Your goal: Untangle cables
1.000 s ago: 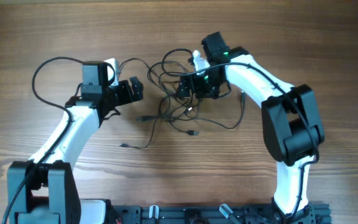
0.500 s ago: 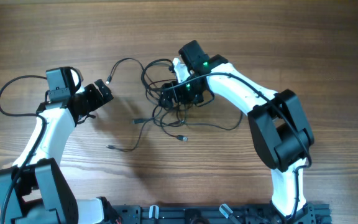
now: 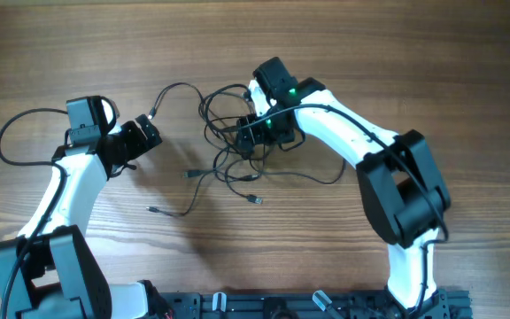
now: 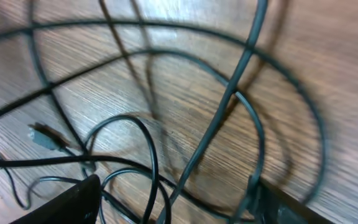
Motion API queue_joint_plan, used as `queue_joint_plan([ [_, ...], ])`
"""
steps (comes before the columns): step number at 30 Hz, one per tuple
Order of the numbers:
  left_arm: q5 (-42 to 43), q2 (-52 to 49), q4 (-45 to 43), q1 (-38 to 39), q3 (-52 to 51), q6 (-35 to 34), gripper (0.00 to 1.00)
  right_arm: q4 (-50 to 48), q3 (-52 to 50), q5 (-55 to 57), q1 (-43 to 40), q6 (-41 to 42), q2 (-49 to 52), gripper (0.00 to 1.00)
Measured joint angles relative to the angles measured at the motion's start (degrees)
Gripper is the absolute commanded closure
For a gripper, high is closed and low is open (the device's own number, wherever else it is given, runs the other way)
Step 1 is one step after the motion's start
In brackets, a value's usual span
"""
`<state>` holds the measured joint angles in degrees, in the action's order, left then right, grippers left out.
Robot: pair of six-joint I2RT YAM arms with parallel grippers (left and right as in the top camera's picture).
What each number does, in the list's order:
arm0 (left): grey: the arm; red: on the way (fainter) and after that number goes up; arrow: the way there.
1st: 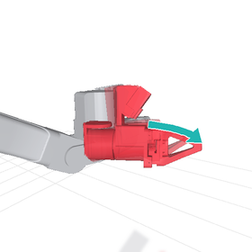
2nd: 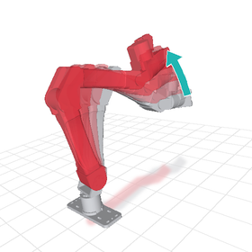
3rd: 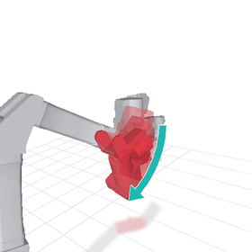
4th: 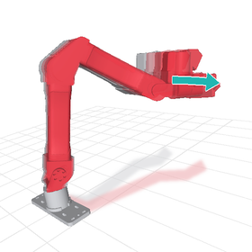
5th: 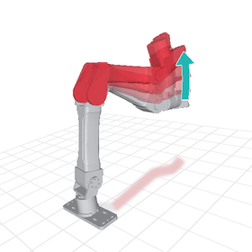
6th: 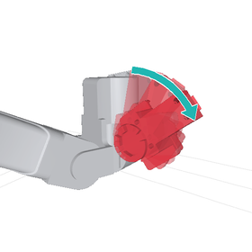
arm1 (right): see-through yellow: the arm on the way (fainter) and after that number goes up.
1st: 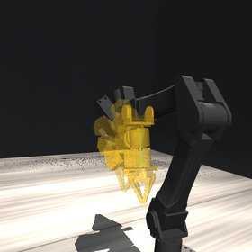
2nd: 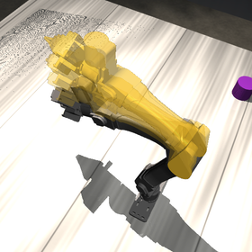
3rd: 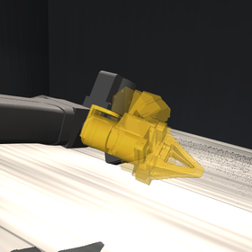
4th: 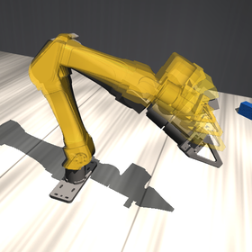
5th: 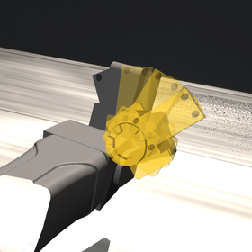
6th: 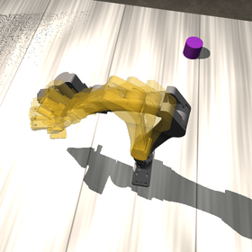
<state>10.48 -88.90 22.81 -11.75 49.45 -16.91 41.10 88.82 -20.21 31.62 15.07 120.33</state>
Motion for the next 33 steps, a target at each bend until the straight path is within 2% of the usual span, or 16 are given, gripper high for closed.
queue_joint_plan([
  [2, 0.0, 0.0, 0.0, 0.0, 0.0, 0.0, 0.0, -0.1, 1.4, 2.0, 0.0, -0.4, -2.9, 0.37],
  [3, 0.0, 0.0, 0.0, 0.0, 0.0, 0.0, 0.0, -0.5, 2.1, 2.6, 0.0, -0.5, -4.7, 0.47],
  [4, 0.0, 0.0, 0.0, 0.0, 0.0, 0.0, 0.0, -0.8, 2.7, 3.0, 0.0, -0.5, -6.2, 0.52],
  [9, 0.0, 0.0, 0.1, 0.0, 0.0, 0.0, 0.0, -0.9, 3.5, 0.9, 0.4, -1.1, -8.9, 0.71],
  [20, 0.0, 0.0, 0.1, 0.0, 0.0, 0.0, 0.0, -1.2, -4.5, -1.4, 6.3, -3.5, -8.9, 0.64],
  [24, 0.0, 0.0, 0.1, 0.0, 0.0, 0.0, 0.0, -4.6, -8.7, -1.4, 7.0, -3.7, -8.9, 0.63],
  [25, 0.0, 0.0, 0.1, 0.0, 0.0, 0.0, 0.0, -5.9, -9.6, -1.4, 7.0, -3.7, -8.9, 0.65],
  [26, 0.0, 0.0, 0.1, 0.0, 0.0, 0.0, 0.0, -6.8, -10.2, -1.3, 7.0, -3.7, -8.9, 0.77],
  [28, 0.0, 0.0, 0.1, 0.0, 0.0, 0.0, 0.0, -11.8, -12.4, -0.4, 7.0, -3.7, -8.9, 0.93],
  [29, 0.0, 0.0, 0.1, 0.0, 0.0, 0.0, 0.0, -13.3, -12.5, 0.1, 7.0, -3.9, -8.9, 0.96],
  [33, 0.0, 0.0, 0.1, 0.0, 0.0, 0.0, 0.0, -18.6, -12.6, 1.2, 7.0, -4.1, -8.8, 0.96],
])
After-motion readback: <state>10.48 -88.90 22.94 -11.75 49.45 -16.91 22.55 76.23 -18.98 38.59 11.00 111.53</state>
